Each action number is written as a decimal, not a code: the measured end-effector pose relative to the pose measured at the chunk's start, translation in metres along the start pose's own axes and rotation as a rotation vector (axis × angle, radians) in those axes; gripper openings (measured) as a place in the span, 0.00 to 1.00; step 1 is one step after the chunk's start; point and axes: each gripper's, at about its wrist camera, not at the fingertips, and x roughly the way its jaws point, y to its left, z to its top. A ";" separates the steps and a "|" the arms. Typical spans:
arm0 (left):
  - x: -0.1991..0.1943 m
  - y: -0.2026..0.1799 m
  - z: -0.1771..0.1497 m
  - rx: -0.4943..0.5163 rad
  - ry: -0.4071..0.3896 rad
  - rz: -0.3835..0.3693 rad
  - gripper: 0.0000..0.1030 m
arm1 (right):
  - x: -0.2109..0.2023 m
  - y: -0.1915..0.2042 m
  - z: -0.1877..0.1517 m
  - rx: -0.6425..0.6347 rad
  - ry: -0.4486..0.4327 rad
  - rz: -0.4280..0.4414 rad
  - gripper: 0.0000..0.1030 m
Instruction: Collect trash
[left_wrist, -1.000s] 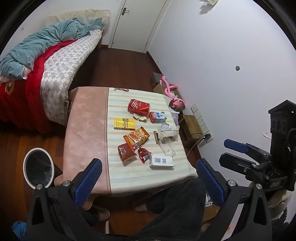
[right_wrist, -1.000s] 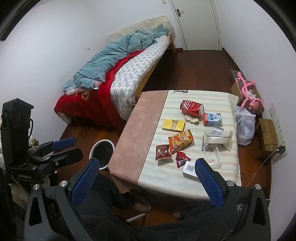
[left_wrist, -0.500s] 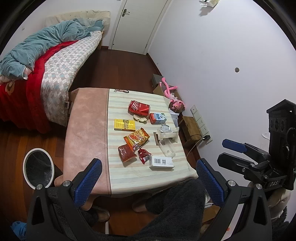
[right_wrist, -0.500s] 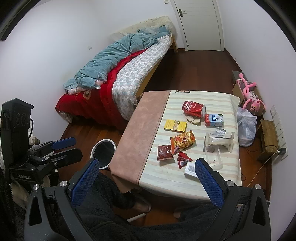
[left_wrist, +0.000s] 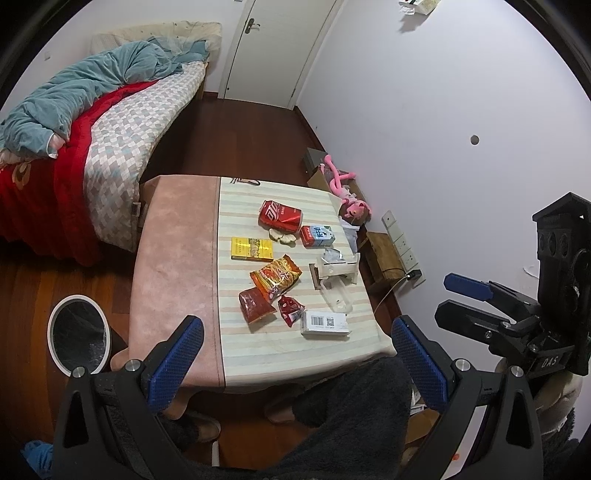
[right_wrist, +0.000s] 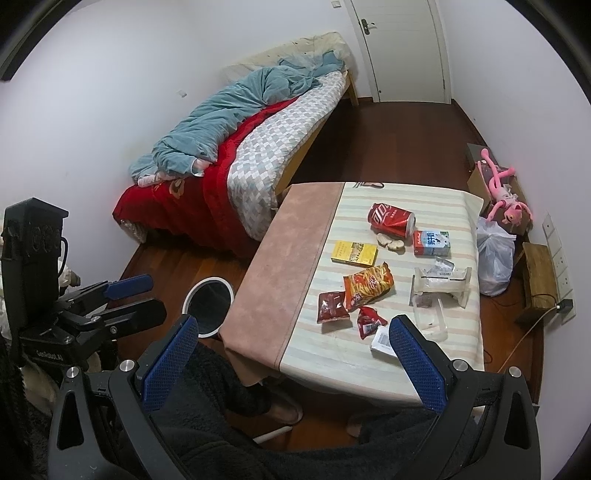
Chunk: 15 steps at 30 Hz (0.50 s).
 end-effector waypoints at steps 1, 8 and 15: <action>0.000 0.000 0.001 -0.001 0.000 0.001 1.00 | 0.000 0.000 0.000 -0.001 0.000 0.002 1.00; 0.000 0.003 0.000 0.001 -0.002 -0.003 1.00 | -0.001 0.000 0.002 -0.003 0.001 0.004 1.00; 0.000 0.006 -0.001 0.004 -0.004 0.001 1.00 | 0.000 0.001 0.002 -0.004 0.000 0.002 1.00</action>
